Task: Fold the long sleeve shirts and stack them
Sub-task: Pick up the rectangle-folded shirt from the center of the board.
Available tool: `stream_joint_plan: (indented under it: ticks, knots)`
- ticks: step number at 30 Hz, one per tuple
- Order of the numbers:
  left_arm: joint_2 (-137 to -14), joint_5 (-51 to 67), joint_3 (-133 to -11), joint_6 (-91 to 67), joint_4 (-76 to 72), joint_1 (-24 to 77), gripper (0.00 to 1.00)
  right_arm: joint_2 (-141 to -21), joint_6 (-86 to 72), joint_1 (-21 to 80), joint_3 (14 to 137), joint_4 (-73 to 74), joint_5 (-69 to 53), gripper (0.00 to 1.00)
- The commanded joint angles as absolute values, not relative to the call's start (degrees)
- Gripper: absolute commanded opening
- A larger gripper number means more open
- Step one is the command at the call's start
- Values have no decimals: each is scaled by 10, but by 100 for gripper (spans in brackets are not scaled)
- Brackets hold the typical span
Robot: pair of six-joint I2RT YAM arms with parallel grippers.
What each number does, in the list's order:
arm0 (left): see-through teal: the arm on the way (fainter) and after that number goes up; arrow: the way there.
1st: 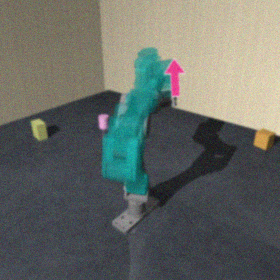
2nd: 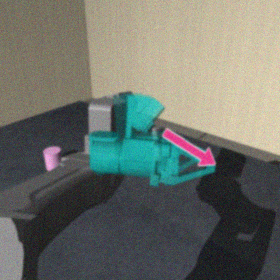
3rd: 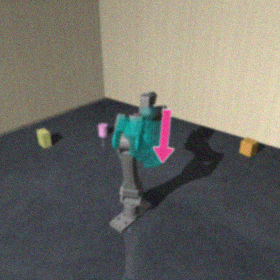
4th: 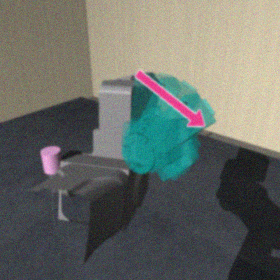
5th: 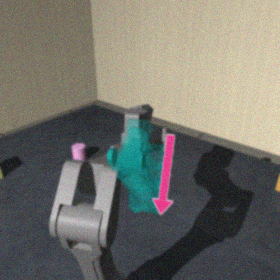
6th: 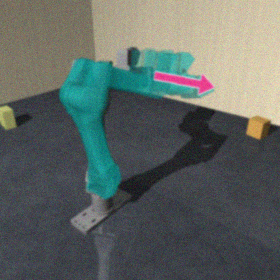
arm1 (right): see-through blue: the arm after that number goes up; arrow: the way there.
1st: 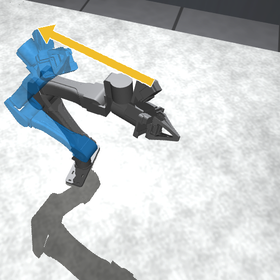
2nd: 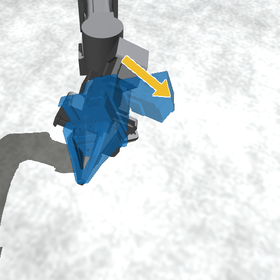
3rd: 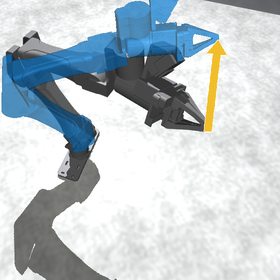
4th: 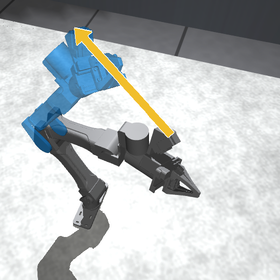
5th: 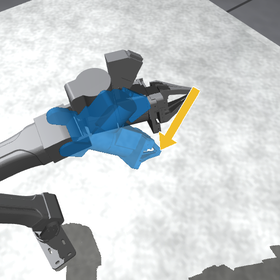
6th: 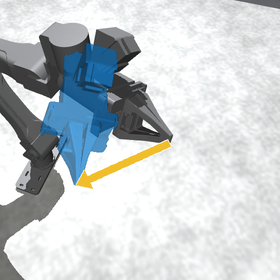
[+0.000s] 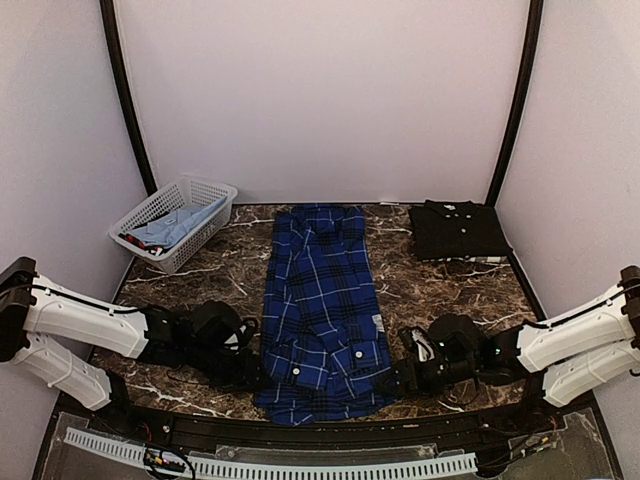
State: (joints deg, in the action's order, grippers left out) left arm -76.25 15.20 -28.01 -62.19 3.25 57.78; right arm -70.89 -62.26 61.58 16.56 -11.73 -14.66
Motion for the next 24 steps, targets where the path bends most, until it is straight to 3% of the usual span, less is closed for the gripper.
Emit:
stream_joint_plan:
  ticks: [1, 10, 13, 18, 20, 24]
  knots:
    - [-771, 160, -255, -659, 16, 603, 41, -707, -651, 645, 156, -138, -130, 45]
    - [-768, 181, -236, -690, 20, 636, 41, -756, -663, 673, 168, -180, -135, 37]
    - [-773, 191, -235, -702, 11, 643, 31, -764, -666, 679, 175, -190, -140, 28]
    - [-740, 196, -240, -720, 11, 652, 3, -738, -660, 692, 208, -153, -128, 8]
    - [-717, 190, -248, -723, 28, 653, 0, -713, -657, 694, 221, -126, -121, 1]
    - [-684, 170, -274, -721, 63, 652, 0, -685, -643, 694, 256, -78, -97, 0]
